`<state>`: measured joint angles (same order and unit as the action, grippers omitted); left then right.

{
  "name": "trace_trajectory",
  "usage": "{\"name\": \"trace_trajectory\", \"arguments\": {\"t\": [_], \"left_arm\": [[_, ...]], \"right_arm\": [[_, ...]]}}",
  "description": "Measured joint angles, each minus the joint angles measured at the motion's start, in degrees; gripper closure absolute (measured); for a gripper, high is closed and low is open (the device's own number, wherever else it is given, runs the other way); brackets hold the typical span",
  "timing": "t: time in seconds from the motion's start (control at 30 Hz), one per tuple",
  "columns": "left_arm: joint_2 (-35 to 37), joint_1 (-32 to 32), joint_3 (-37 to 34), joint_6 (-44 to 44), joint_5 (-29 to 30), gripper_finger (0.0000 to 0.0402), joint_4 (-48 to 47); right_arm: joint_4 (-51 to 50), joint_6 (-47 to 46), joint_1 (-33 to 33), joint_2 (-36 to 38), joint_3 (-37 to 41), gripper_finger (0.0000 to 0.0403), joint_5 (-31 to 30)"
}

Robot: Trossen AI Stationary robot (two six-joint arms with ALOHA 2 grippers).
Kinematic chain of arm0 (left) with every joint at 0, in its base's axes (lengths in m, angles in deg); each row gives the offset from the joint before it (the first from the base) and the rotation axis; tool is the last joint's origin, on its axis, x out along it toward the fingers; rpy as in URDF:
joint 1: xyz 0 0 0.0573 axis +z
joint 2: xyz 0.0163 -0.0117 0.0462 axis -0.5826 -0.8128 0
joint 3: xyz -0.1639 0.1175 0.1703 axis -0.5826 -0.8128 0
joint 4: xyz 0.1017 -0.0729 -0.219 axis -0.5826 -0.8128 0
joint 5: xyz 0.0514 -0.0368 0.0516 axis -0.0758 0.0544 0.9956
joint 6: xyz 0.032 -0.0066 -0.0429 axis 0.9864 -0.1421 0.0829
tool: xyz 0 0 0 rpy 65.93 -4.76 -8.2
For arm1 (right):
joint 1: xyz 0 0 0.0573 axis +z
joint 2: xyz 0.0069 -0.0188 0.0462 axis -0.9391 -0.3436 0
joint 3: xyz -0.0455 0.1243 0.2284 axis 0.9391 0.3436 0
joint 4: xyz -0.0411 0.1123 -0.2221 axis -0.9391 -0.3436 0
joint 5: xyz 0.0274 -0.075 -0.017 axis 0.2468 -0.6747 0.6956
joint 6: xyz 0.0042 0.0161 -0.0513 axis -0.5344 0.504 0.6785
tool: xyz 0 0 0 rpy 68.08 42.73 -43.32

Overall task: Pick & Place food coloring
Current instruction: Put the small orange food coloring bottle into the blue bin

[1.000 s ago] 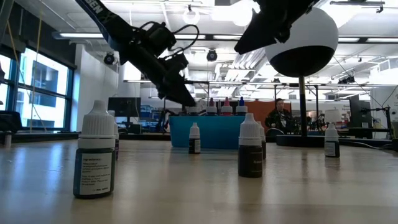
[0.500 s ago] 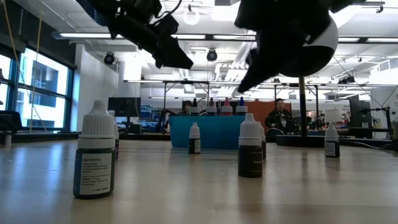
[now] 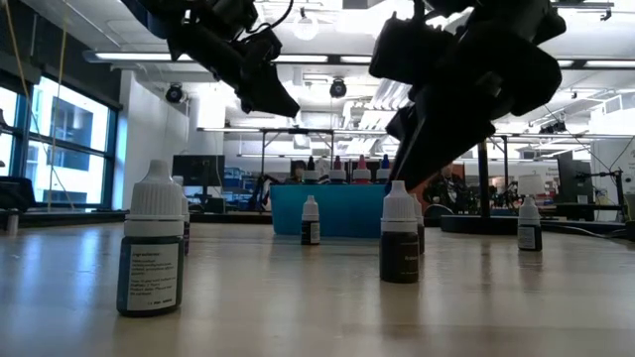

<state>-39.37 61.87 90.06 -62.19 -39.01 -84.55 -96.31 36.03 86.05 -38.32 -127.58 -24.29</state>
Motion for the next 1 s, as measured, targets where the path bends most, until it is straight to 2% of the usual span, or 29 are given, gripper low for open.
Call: {"name": "trace_trajectory", "arguments": {"t": [0.13,0.37,0.63,1.0], "left_arm": [[0.0,0.0,0.0,0.0,0.0,0.0261,-0.2],[0.0,0.0,0.0,0.0,0.0,0.0261,-0.6],[0.0,0.0,0.0,0.0,-0.1,0.0261,-0.7],[0.0,0.0,0.0,0.0,-0.1,0.0261,-1.0]], "right_arm": [[1.3,0.7,0.0,0.0,0.0,0.0282,-0.9],[-3.2,-0.7,0.0,0.0,0.0,0.0282,-1.0],[-3.9,-1.5,0.0,-0.1,0.0,0.0282,-2.7],[-1.9,-1.7,0.0,-3.9,0.0,0.0282,-1.6]]}}
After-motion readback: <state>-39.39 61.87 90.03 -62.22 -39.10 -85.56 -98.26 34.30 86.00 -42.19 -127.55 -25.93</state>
